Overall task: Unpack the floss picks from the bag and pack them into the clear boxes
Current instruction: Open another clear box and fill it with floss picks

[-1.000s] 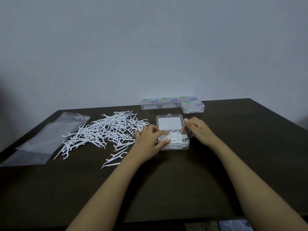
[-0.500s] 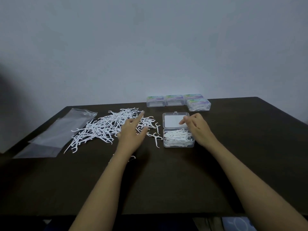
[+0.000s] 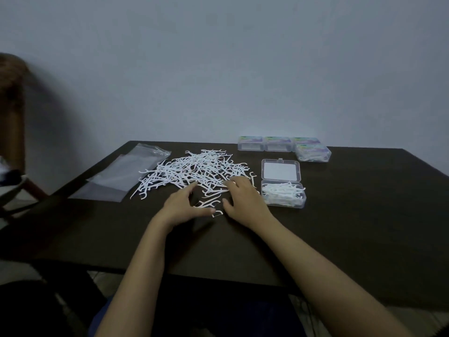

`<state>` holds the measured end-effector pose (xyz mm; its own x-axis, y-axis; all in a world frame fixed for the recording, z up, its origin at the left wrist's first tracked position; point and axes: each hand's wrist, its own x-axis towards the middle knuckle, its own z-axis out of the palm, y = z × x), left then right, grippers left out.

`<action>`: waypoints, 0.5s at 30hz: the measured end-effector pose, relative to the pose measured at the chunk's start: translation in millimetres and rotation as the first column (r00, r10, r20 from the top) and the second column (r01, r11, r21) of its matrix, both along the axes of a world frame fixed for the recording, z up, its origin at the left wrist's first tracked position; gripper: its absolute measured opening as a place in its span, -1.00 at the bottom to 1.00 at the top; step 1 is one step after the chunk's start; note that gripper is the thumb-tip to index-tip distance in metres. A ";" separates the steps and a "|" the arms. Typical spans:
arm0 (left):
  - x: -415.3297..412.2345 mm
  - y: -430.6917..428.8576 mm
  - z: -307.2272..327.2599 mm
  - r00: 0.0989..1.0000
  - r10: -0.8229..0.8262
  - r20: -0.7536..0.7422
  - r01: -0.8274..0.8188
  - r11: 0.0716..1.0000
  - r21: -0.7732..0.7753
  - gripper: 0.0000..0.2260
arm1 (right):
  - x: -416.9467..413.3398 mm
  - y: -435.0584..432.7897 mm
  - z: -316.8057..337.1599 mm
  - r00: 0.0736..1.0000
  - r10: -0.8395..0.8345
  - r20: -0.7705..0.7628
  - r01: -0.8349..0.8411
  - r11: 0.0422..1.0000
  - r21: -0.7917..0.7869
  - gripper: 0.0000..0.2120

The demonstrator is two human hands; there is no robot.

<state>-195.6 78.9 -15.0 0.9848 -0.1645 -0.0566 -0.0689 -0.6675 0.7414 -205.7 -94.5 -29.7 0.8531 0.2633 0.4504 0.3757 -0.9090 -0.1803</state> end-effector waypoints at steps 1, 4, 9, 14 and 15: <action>-0.7 1.2 -1.1 1.000 -0.025 0.012 0.023 0.995 0.093 -0.17 | 1.4 3.9 0.7 0.999 -0.020 -0.031 0.021 0.999 0.026 -0.56; -3.2 -2.8 -2.7 0.994 -0.013 0.109 -0.007 0.983 0.183 -0.29 | 11.9 11.3 1.7 0.993 -0.078 -0.092 0.080 0.997 0.017 -0.56; -3.0 -8.9 -3.4 0.988 0.050 0.147 -0.072 0.986 0.149 -0.61 | 23.3 14.9 1.8 0.977 -0.182 -0.110 0.177 0.983 -0.051 -0.72; -5.5 -20.8 -0.2 0.961 0.146 0.236 -0.197 0.958 0.209 -0.86 | 22.4 17.7 5.7 0.950 -0.270 -0.157 0.263 0.963 -0.065 -0.74; -6.4 -24.0 1.4 0.956 0.145 0.254 -0.210 0.945 0.249 -0.87 | 21.7 20.4 6.2 0.941 -0.292 -0.169 0.283 0.956 -0.078 -0.75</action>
<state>-202.0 54.9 -13.6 0.9877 0.0039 0.1565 -0.0773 -0.8573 0.5089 -184.0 -74.1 -23.5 0.9605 0.0136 0.2778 0.0631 -0.9834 -0.1701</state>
